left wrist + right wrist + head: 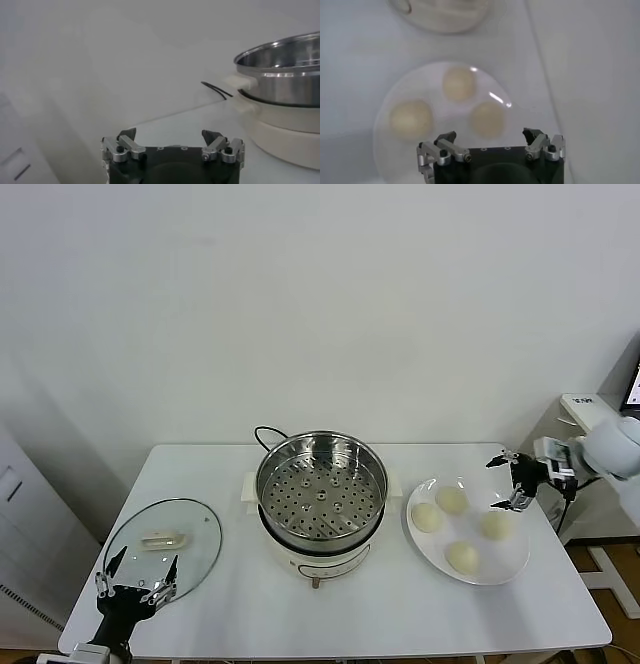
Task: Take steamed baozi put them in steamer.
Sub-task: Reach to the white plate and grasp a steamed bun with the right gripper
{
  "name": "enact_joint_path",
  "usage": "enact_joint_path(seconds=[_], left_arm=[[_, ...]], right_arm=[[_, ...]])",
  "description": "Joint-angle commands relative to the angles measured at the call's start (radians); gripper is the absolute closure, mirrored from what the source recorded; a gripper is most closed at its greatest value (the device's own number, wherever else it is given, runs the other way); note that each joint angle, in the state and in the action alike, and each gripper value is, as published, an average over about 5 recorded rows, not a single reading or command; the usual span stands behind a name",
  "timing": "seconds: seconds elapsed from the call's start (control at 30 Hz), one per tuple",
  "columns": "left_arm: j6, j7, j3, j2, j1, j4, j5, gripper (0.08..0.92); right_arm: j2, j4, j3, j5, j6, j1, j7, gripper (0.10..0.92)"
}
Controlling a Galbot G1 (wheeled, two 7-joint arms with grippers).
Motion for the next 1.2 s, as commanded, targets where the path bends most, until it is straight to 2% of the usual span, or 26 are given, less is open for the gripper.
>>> enact_joint_path(seconds=[0.03, 0.4, 0.8, 1.0, 1.2], left_arm=[[0.002, -0.005, -0.016, 0.000, -0.003, 0.002, 0.000, 0.177], [0.009, -0.010, -0.047, 0.019, -0.007, -0.013, -0.003, 0.177], [0.009, -0.010, -0.063, 0.017, 0.002, -0.013, -0.004, 0.177], [0.003, -0.010, -0.067, 0.016, 0.016, -0.017, -0.004, 0.177], [-0.001, -0.010, -0.070, 0.014, 0.023, -0.022, -0.004, 0.177]], right_arm=[[0.199, -0.253, -0.342, -0.139, 0.018, 0.319, -0.068, 0.203], [0.362, -0.448, -0.296, -0.232, 0.052, 0.237, 0.013, 0.203], [0.391, -0.484, -0.252, -0.259, 0.046, 0.164, 0.041, 0.206], [0.406, -0.520, -0.223, -0.281, 0.049, 0.150, 0.067, 0.235], [0.405, -0.529, -0.215, -0.288, 0.048, 0.143, 0.080, 0.325]])
